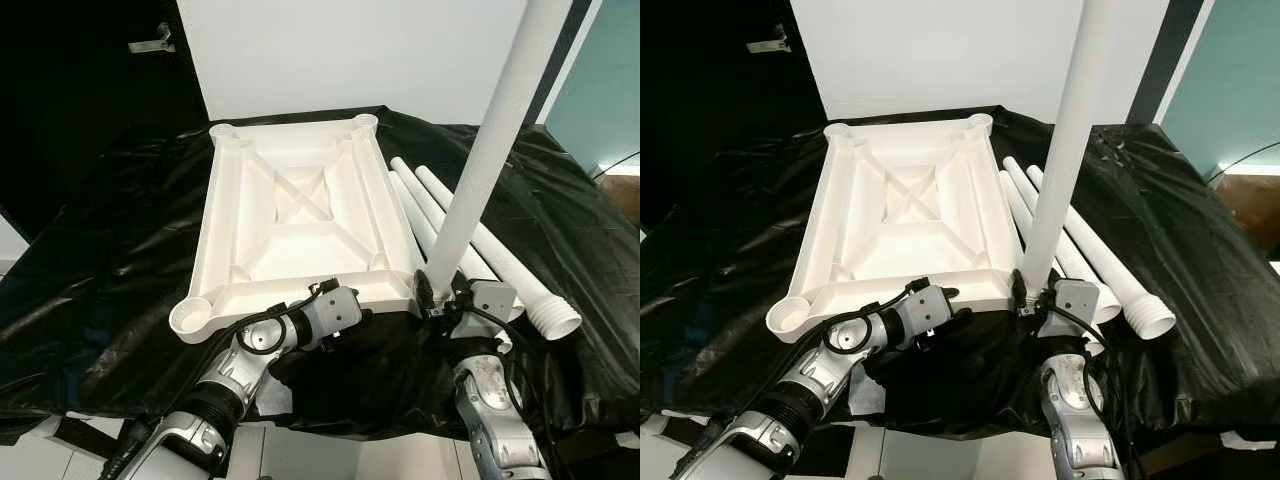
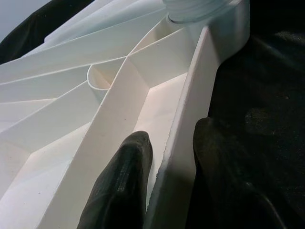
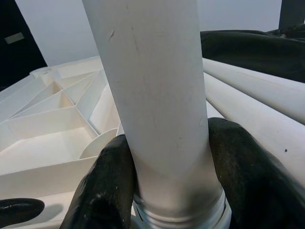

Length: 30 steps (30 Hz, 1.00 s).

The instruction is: Building children table

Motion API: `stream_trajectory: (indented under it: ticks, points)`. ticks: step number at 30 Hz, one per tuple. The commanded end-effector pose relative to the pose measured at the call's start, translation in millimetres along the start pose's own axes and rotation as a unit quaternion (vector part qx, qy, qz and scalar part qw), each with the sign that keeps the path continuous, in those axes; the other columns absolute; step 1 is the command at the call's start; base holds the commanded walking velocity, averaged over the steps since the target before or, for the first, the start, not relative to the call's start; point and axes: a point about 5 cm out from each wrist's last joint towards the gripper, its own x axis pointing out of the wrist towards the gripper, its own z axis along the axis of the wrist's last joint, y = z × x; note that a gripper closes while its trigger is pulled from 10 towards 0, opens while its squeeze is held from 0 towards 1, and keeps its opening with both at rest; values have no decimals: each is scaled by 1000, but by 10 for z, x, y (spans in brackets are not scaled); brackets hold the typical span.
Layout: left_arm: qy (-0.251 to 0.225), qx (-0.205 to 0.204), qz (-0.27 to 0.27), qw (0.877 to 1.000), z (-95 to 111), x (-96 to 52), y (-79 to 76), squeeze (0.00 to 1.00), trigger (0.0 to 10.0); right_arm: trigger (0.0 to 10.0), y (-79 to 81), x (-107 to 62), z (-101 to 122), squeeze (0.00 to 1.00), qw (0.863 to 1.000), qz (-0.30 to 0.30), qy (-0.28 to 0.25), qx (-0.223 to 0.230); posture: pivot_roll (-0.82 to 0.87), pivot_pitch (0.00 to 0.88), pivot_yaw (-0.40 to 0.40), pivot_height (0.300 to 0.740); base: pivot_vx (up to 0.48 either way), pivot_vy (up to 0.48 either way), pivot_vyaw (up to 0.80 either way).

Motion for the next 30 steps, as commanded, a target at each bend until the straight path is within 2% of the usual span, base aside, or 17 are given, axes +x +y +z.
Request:
stream_trajectory:
  ticks: [1,2,3,4,13,15,16,17,18,21,22,24,25,30]
  points:
    - [59,-32,-42,997,-259,-40,-215,0,10000,2392,-57,-5,-97,0,999,-20,30,-5,-33,12,5,740,0,0,0]
    - [59,-34,-40,997,-262,-40,-225,0,10000,8588,-57,7,-91,0,999,-15,30,-14,-33,13,0,740,0,0,0]
    - [59,-34,-40,997,-262,-40,-225,0,10000,8588,-57,7,-91,0,999,-15,30,-14,-33,13,0,740,0,0,0]
    - [59,-36,-40,997,-268,-43,-238,0,10000,10000,-49,15,-84,0,999,-11,28,-21,-33,14,-2,740,0,0,0]
    - [62,-40,-35,997,-282,-46,-264,0,10000,10000,-38,29,-65,0,999,14,26,-19,-36,20,-7,740,0,0,0]
    - [61,-39,-35,997,-281,-43,-266,0,9725,10000,-66,21,-69,0,999,14,29,-19,-40,22,-6,740,0,0,0]
    - [61,-39,-38,997,-280,-41,-268,0,3608,10000,-86,17,-74,0,999,11,31,-18,-43,20,-5,740,0,0,0]
    - [61,-39,-38,997,-280,-41,-268,0,3608,10000,-86,17,-74,0,999,11,31,-18,-43,20,-5,740,0,0,0]
    - [60,-41,-41,996,-279,-40,-270,0,0,10000,-101,14,-78,0,999,8,32,-17,-43,20,-5,740,0,0,0]
    - [60,-37,-39,997,-272,-36,-259,0,0,10000,-109,6,-85,0,999,3,34,-16,-45,20,-3,740,0,0,0]
    - [63,-32,-30,997,-274,-33,-240,0,8000,10000,-98,0,-91,0,999,5,35,-17,-49,19,-1,740,0,0,0]
    - [63,-32,-30,997,-274,-33,-240,0,8000,10000,-98,0,-91,0,999,5,35,-17,-49,19,-1,740,0,0,0]
    - [64,-29,-26,997,-274,-30,-229,0,10000,10000,-85,-8,-99,0,999,10,38,-14,-49,20,0,740,0,0,0]
    - [66,-27,-24,997,-274,-29,-219,0,10000,10000,-81,-19,-104,0,998,39,46,-14,-51,20,3,740,0,0,0]
